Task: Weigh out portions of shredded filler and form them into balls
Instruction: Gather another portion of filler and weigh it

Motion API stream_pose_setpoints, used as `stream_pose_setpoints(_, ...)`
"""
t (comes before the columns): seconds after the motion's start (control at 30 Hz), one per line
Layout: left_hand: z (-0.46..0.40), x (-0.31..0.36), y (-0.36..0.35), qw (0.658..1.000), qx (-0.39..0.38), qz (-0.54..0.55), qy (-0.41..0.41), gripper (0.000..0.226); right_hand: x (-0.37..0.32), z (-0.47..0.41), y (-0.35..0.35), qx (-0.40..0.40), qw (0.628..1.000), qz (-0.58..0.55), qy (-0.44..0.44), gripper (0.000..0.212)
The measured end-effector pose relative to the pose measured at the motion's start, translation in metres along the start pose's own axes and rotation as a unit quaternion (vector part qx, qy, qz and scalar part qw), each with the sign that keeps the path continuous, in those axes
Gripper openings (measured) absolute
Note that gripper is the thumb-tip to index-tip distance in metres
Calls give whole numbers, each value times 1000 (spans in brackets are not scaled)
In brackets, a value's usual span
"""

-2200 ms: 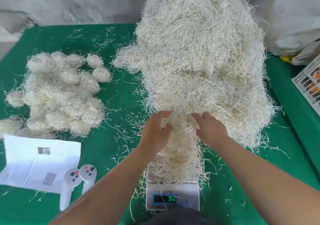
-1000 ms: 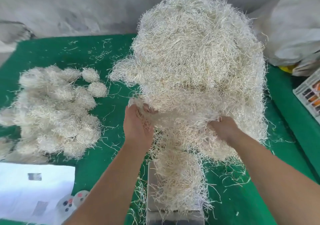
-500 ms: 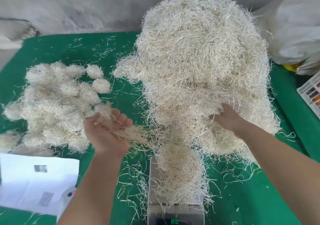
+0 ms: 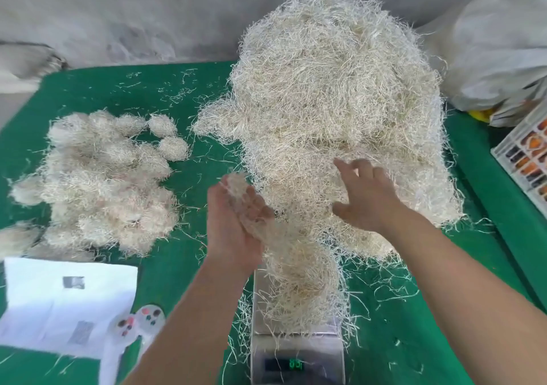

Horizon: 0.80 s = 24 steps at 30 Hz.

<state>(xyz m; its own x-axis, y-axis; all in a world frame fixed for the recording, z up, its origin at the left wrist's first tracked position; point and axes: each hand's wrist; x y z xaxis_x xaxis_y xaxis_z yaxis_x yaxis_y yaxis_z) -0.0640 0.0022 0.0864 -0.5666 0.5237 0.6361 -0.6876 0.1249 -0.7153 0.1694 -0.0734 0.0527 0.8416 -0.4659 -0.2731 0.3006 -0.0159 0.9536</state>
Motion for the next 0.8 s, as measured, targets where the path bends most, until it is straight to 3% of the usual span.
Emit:
stream_pose_setpoints(0.07, 0, -11, -10, 999, -18, 8, 30, 26, -26, 24, 6, -38, 970, -240, 2, 85)
stream_pose_setpoints(0.13, -3, -22, -16, 998, -17, -7, 54, 26, -49, 50, 2, -154, 855, -494, -20, 84)
stream_pose_setpoints(0.17, -3, -28, -17, 998, -15, -19, 55, 28, -54, 60, -4, -185, 806, -561, -33, 75)
stream_pose_setpoints(0.2, -3, -33, -16, 998, -18, -41, 47, 28, -54, 67, -10, -181, 777, -601, -45, 59)
stream_pose_setpoints(0.3, 3, -41, -5, 988, -37, -150, 13, 20, -39, 75, -14, -63, 762, -637, -96, 14)
stream_pose_setpoints(0.4, 6, -42, 21, 982, 0, -189, 24, 16, -15, 75, -12, -21, 703, -699, -132, 10)
stream_pose_setpoints(0.47, 9, -44, 41, 955, 53, -289, 27, 11, -5, 76, -19, -7, 739, -658, -145, 12)
stream_pose_setpoints(0.53, 14, -49, 61, 902, 84, -423, 28, 7, -1, 78, -34, -16, 819, -553, -155, 13)
stream_pose_setpoints(0.63, 20, -54, 88, 813, 48, -572, 91, 21, 5, 87, -58, -116, 907, -381, -135, 19)
stream_pose_setpoints(0.73, 30, -49, 114, 730, 1, -664, 165, 50, 15, 95, -66, -225, 915, -304, -140, 64)
stream_pose_setpoints(0.8, 35, -41, 128, 701, 1, -688, 187, 69, 19, 98, -63, -169, 919, -329, -139, 68)
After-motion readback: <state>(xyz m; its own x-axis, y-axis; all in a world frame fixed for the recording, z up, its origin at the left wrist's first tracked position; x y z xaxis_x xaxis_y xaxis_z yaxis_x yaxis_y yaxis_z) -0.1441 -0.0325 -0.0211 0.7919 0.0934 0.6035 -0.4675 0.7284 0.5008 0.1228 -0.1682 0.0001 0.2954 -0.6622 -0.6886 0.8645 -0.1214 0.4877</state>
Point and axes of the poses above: each hand's wrist, its own z-axis away from the middle knuckle, its own y-axis out of the back of the hand, x = y × z
